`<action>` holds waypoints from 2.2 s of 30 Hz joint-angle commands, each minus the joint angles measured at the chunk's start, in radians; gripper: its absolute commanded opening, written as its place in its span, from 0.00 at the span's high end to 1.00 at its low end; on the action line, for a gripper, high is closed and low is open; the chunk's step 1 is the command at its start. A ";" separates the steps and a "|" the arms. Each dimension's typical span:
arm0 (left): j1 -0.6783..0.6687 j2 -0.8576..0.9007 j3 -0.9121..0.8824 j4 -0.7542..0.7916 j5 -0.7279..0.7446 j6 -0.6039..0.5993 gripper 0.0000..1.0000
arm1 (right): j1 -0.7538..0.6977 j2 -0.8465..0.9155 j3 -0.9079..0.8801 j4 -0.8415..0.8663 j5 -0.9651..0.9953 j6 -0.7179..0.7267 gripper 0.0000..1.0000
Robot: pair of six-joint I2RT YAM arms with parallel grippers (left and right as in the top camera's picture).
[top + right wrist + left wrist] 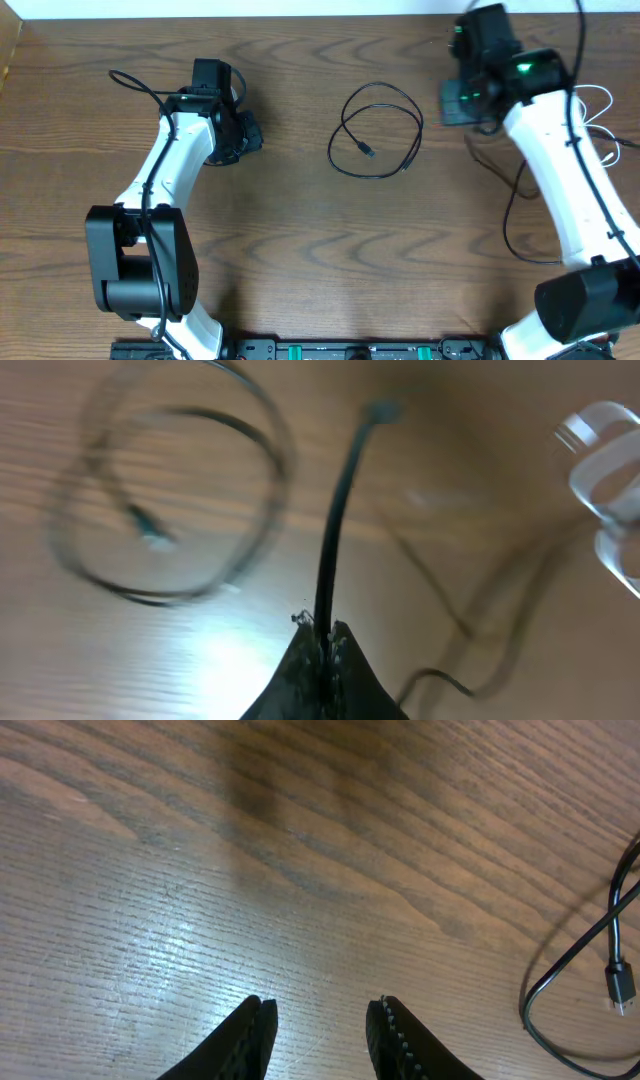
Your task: Untangle cables
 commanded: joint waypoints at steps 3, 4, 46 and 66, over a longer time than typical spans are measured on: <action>-0.002 0.004 0.005 -0.006 -0.014 0.013 0.65 | -0.190 0.016 -0.037 -0.068 0.153 0.064 0.99; -0.002 0.004 0.005 -0.006 -0.014 0.013 0.65 | -0.215 0.016 -0.049 -0.068 0.153 0.080 0.99; -0.002 0.004 0.005 -0.006 -0.014 0.013 0.64 | -0.448 0.017 -0.113 -0.323 0.220 0.273 0.01; -0.002 0.004 0.005 -0.006 -0.013 0.013 0.64 | -0.079 0.017 -0.391 0.274 -0.412 -0.003 0.99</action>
